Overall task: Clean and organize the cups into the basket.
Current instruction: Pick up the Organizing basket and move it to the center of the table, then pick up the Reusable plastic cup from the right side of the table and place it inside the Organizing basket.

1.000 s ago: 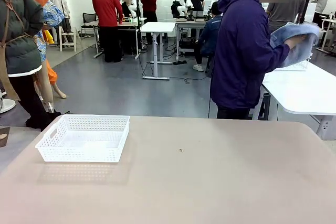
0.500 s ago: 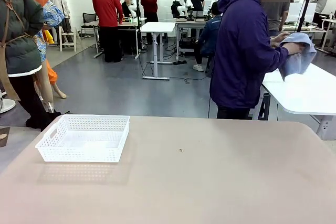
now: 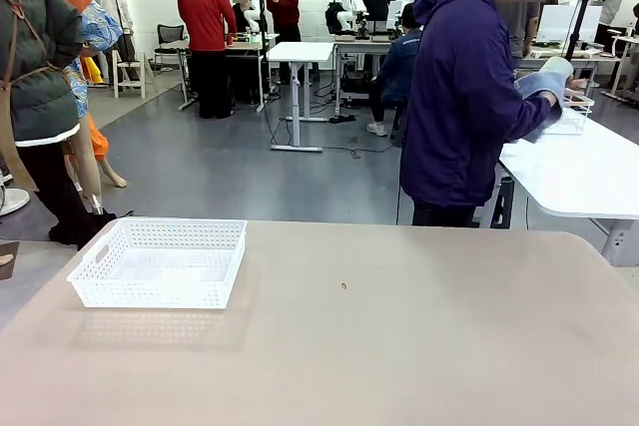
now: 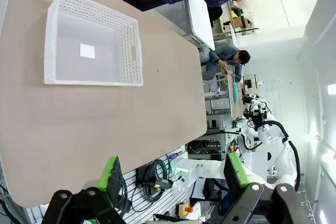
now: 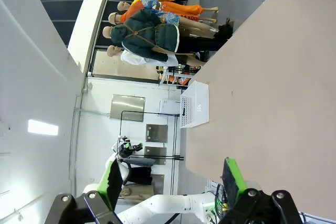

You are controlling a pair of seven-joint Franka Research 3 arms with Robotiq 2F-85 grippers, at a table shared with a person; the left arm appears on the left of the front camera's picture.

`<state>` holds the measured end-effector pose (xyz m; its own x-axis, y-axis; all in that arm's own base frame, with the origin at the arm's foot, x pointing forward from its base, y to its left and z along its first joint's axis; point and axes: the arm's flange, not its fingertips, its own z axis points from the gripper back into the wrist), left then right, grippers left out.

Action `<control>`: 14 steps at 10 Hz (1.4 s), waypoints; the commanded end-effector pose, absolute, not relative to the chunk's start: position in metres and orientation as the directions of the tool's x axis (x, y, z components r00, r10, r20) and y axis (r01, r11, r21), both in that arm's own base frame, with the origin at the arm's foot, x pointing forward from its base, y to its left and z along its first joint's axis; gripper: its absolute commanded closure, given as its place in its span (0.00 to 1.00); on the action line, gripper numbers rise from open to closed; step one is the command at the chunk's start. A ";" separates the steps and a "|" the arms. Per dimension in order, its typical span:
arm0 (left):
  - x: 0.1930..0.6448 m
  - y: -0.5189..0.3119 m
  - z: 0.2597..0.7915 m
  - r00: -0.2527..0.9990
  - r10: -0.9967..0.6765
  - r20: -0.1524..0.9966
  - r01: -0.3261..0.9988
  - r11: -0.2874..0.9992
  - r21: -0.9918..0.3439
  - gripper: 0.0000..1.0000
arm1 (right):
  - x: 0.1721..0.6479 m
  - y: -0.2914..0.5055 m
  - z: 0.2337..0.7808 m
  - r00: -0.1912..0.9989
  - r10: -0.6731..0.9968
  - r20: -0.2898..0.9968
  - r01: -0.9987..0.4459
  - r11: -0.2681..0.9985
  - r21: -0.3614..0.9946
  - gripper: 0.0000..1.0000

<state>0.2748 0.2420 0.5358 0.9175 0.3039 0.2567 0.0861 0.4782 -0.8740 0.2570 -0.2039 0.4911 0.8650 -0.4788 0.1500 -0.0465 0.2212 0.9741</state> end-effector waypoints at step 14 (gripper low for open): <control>0.274 0.243 0.536 0.915 0.306 0.265 0.099 0.466 -0.879 0.00 | 0.257 -0.205 0.491 0.864 -0.479 0.155 -0.060 0.206 0.977 0.00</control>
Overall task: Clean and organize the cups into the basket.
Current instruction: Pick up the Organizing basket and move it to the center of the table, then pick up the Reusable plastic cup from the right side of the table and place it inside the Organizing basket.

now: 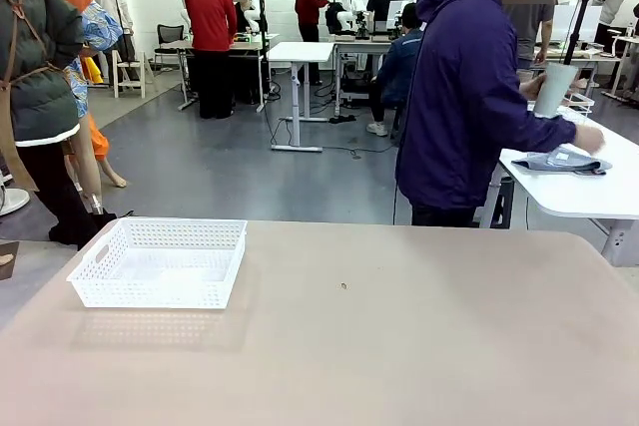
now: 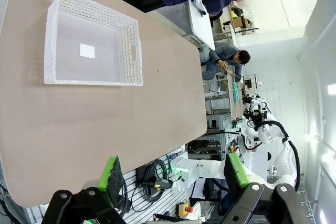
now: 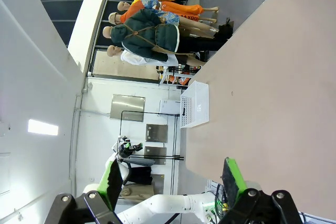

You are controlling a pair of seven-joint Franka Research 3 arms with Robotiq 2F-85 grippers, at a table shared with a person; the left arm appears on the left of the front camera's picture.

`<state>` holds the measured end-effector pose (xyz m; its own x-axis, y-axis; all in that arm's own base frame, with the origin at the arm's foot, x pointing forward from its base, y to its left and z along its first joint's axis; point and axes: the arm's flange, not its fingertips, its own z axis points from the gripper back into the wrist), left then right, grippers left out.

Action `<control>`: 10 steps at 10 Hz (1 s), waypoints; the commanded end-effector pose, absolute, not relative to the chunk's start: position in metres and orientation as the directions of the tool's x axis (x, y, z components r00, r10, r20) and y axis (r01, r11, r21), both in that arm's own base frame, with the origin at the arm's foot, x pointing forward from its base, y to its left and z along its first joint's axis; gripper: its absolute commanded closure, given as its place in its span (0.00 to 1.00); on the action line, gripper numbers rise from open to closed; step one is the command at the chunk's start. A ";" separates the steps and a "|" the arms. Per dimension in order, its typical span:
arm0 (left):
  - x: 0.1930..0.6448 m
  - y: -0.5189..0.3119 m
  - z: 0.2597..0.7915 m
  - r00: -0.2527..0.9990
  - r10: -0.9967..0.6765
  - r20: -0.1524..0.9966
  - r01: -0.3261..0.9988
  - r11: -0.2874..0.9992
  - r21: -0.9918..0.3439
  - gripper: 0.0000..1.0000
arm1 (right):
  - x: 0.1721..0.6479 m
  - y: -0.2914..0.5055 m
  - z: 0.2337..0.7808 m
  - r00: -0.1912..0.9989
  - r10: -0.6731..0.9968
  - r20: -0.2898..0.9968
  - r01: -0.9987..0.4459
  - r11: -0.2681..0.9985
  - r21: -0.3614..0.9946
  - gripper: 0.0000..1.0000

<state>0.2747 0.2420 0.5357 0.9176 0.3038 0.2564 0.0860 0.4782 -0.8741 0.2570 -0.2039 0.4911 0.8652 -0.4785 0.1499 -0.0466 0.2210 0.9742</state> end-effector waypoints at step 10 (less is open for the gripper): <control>0.274 0.243 0.536 0.915 0.306 0.265 0.099 0.466 -0.879 0.00 | 0.257 -0.205 0.491 0.864 -0.479 0.155 -0.060 0.206 0.977 0.00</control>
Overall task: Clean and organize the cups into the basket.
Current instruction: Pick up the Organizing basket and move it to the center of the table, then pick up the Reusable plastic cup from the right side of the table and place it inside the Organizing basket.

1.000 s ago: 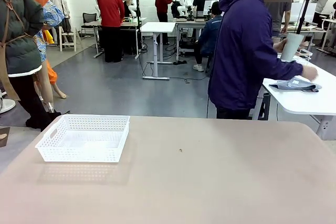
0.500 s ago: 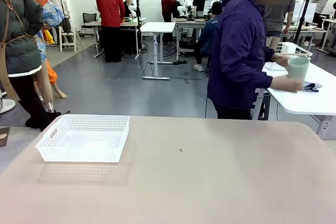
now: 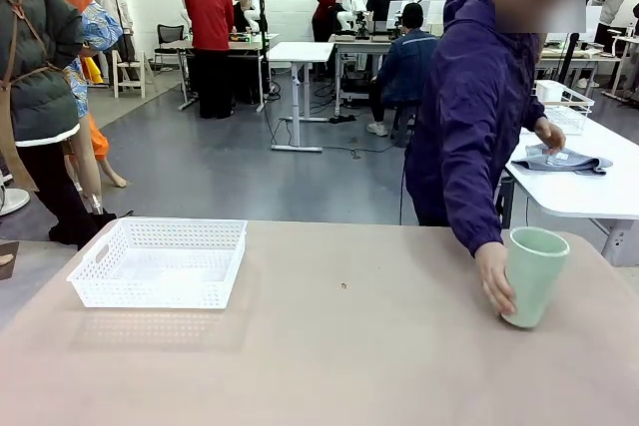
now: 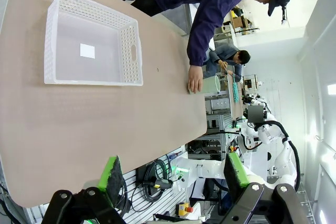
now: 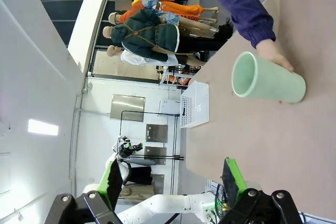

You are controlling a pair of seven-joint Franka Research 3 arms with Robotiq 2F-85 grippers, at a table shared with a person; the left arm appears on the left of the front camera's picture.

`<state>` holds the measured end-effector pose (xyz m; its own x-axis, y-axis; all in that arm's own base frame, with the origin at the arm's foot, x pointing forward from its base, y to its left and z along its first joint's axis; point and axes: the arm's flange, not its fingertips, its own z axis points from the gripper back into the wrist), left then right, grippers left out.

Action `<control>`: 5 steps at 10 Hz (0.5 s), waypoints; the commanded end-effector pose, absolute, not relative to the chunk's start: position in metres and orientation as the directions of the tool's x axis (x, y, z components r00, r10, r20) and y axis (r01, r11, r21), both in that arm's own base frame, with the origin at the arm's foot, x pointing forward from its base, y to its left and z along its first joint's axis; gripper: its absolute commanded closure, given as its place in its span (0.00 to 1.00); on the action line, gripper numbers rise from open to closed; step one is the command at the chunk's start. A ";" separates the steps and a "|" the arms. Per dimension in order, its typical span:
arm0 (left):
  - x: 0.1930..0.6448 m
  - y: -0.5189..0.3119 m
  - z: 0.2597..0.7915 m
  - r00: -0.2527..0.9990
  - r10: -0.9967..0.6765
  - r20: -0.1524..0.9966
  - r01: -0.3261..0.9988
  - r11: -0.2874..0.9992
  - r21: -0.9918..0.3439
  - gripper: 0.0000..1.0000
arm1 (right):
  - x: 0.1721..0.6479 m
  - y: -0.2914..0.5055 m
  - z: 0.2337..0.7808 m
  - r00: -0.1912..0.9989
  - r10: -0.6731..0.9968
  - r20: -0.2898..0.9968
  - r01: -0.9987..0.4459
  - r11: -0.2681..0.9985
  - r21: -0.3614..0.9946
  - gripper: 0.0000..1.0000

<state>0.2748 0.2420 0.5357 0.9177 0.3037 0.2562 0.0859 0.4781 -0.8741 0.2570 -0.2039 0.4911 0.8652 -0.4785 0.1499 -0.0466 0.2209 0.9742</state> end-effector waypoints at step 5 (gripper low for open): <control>0.274 0.243 0.536 0.915 0.306 0.265 0.099 0.466 -0.879 0.00 | 0.257 -0.205 0.491 0.864 -0.479 0.155 -0.060 0.206 0.977 0.00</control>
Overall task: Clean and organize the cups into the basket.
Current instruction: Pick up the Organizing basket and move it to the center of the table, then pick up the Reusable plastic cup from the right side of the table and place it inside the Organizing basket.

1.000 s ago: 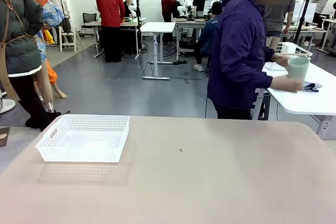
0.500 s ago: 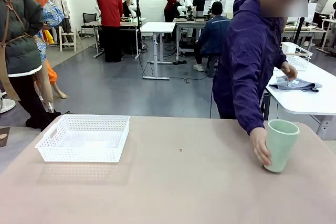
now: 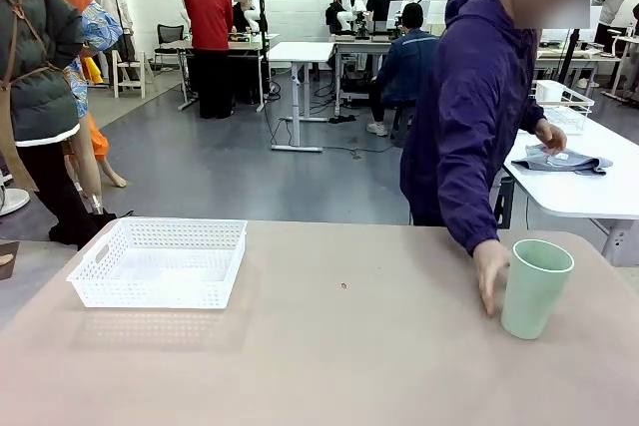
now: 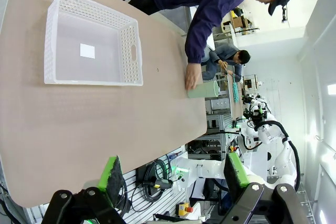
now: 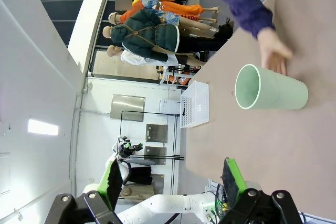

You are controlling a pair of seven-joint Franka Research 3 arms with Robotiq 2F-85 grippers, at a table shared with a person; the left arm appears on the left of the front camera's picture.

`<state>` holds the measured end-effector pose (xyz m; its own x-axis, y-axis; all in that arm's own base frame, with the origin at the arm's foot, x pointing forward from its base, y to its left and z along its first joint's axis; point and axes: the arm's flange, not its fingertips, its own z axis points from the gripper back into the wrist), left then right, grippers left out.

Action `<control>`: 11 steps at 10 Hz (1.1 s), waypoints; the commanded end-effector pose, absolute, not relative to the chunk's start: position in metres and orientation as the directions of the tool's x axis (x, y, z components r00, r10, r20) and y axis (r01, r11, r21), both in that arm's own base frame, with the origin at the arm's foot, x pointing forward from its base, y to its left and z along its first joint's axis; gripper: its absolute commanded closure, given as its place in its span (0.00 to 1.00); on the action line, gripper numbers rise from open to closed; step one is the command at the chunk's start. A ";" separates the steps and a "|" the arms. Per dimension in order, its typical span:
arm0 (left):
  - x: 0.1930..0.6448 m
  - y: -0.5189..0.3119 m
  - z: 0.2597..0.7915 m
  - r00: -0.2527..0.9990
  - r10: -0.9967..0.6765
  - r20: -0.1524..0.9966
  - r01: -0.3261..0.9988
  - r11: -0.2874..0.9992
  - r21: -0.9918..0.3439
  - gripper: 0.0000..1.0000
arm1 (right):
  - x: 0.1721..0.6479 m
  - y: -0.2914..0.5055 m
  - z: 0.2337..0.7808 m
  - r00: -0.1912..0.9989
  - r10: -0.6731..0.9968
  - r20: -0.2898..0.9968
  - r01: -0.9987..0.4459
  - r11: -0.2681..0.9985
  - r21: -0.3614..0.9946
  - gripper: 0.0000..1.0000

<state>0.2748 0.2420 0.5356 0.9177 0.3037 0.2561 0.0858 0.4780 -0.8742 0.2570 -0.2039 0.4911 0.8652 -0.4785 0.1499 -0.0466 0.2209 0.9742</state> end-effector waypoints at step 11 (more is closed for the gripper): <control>0.353 0.143 0.607 0.963 -0.118 0.243 0.201 0.914 -0.352 0.00 | 0.330 -0.228 0.465 0.599 0.084 0.796 -0.785 0.259 0.563 0.00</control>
